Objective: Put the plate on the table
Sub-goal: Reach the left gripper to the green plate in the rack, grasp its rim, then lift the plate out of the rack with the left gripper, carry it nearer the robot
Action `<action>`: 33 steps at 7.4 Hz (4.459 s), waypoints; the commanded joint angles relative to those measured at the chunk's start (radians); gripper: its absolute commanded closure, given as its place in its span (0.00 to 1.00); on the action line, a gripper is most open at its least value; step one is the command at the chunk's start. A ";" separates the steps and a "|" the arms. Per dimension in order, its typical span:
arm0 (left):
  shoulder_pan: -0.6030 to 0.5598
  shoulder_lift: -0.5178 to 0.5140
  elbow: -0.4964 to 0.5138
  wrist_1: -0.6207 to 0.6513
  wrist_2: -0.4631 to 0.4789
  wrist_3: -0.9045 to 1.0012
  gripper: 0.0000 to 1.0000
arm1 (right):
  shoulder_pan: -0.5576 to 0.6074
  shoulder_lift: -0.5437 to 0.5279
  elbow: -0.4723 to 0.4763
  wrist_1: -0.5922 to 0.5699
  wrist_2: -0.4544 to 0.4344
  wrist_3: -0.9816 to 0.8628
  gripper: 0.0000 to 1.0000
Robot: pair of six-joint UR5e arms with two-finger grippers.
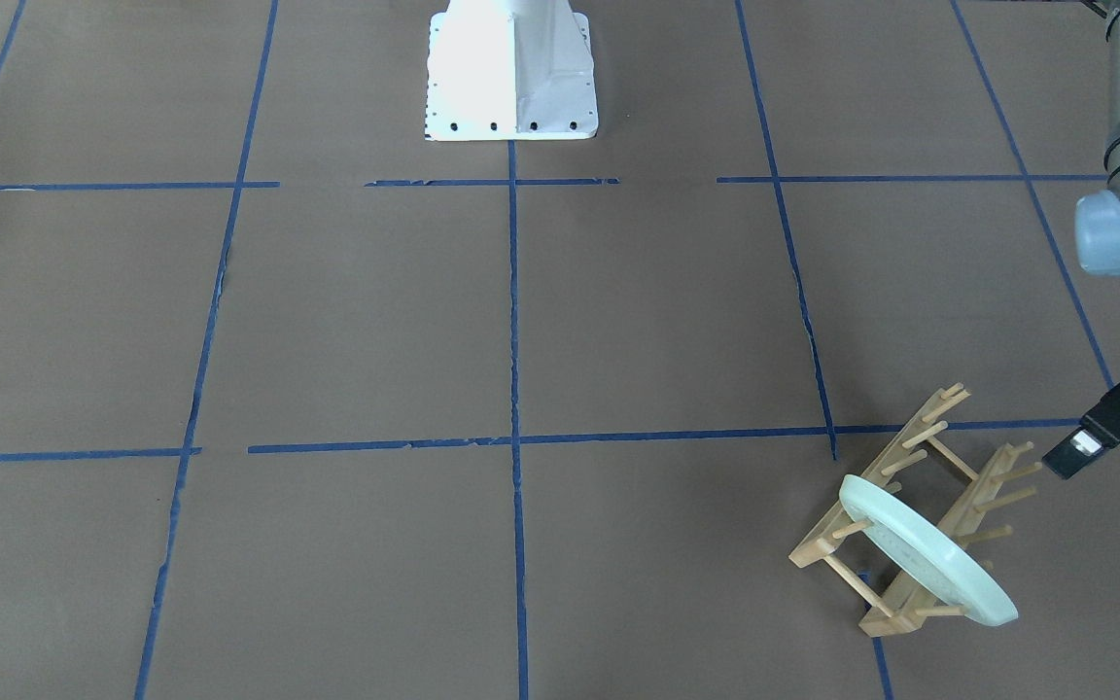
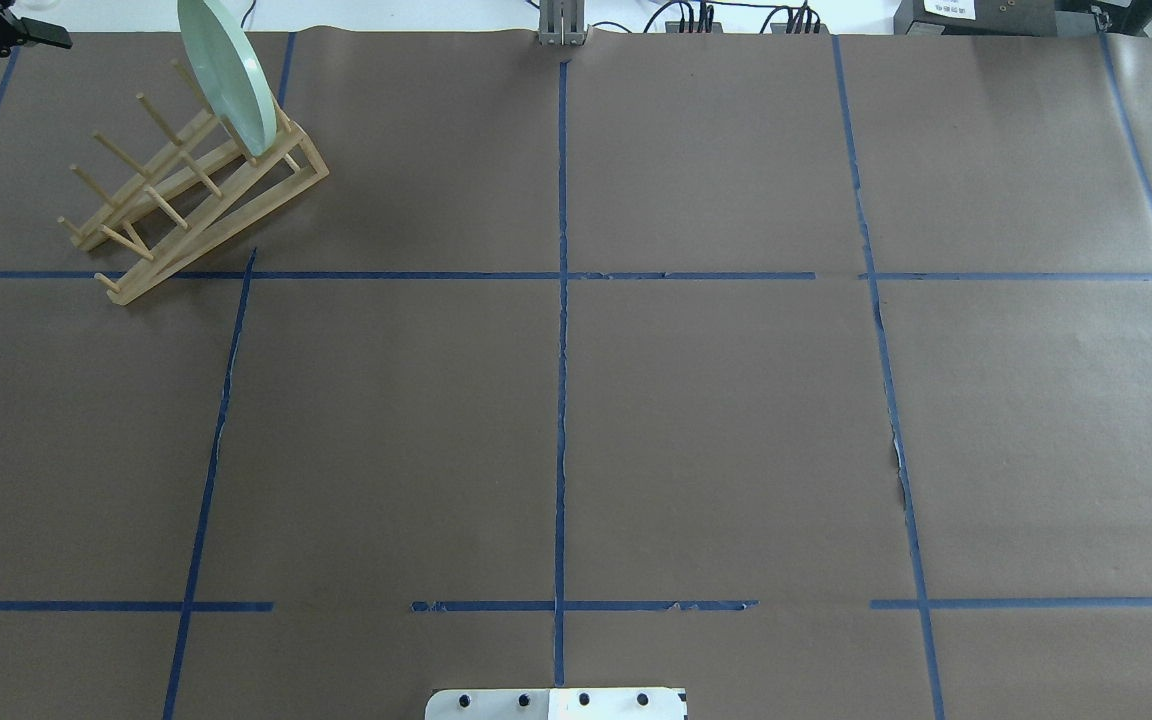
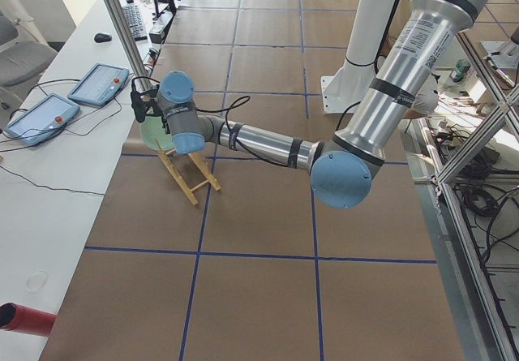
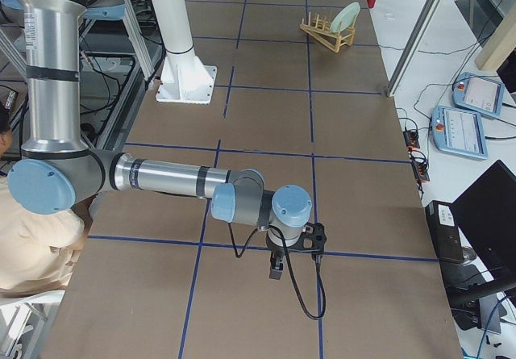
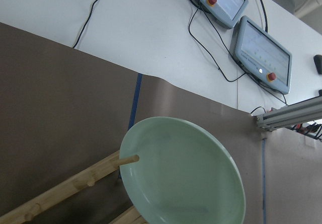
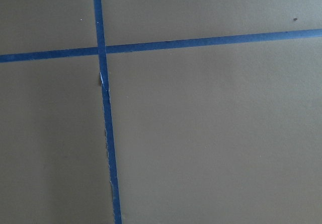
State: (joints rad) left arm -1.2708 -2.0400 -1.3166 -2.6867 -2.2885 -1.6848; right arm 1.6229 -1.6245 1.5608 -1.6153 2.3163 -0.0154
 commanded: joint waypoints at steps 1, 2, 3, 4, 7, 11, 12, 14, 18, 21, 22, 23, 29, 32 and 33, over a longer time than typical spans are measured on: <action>0.071 -0.089 0.093 -0.084 0.206 -0.425 0.09 | 0.000 0.000 0.001 0.000 0.000 0.000 0.00; 0.079 -0.109 0.140 -0.085 0.216 -0.452 0.13 | 0.000 0.000 0.001 0.000 0.000 0.000 0.00; 0.083 -0.109 0.154 -0.084 0.218 -0.451 0.15 | 0.000 0.000 0.001 0.000 0.000 0.000 0.00; 0.108 -0.115 0.174 -0.084 0.243 -0.451 0.18 | 0.000 0.000 0.001 0.000 0.000 0.000 0.00; 0.117 -0.118 0.177 -0.084 0.258 -0.451 0.43 | 0.000 0.000 0.001 0.000 0.000 0.000 0.00; 0.117 -0.126 0.166 -0.085 0.256 -0.447 1.00 | 0.000 0.000 -0.001 0.000 0.000 0.000 0.00; 0.114 -0.126 0.142 -0.084 0.251 -0.449 1.00 | 0.000 0.000 0.001 0.000 0.000 0.000 0.00; 0.091 -0.124 0.059 -0.082 0.248 -0.467 1.00 | 0.000 0.000 0.001 0.000 0.000 0.000 0.00; 0.033 -0.131 -0.125 -0.056 0.213 -0.604 1.00 | 0.000 0.000 0.001 0.000 0.000 0.000 0.00; 0.218 -0.202 -0.180 0.258 0.216 -0.408 1.00 | 0.000 0.000 0.001 0.000 0.000 0.000 0.00; 0.301 -0.245 -0.235 0.535 0.225 -0.233 1.00 | 0.000 0.000 0.001 0.000 0.000 0.000 0.00; 0.350 -0.285 -0.252 0.749 0.227 -0.088 1.00 | 0.000 0.000 0.001 0.000 0.000 0.000 0.00; 0.729 -0.371 -0.222 1.481 0.509 0.340 1.00 | 0.000 0.000 0.001 0.000 0.000 0.000 0.00; 0.768 -0.359 -0.199 1.449 0.517 0.298 0.98 | 0.000 0.000 0.001 0.000 0.000 0.000 0.00; 0.765 -0.356 -0.196 1.400 0.520 0.297 0.58 | 0.000 0.000 0.001 0.000 0.000 0.000 0.00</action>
State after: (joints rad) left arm -0.5084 -2.3993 -1.5176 -1.2431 -1.7732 -1.3839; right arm 1.6229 -1.6245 1.5616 -1.6153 2.3163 -0.0154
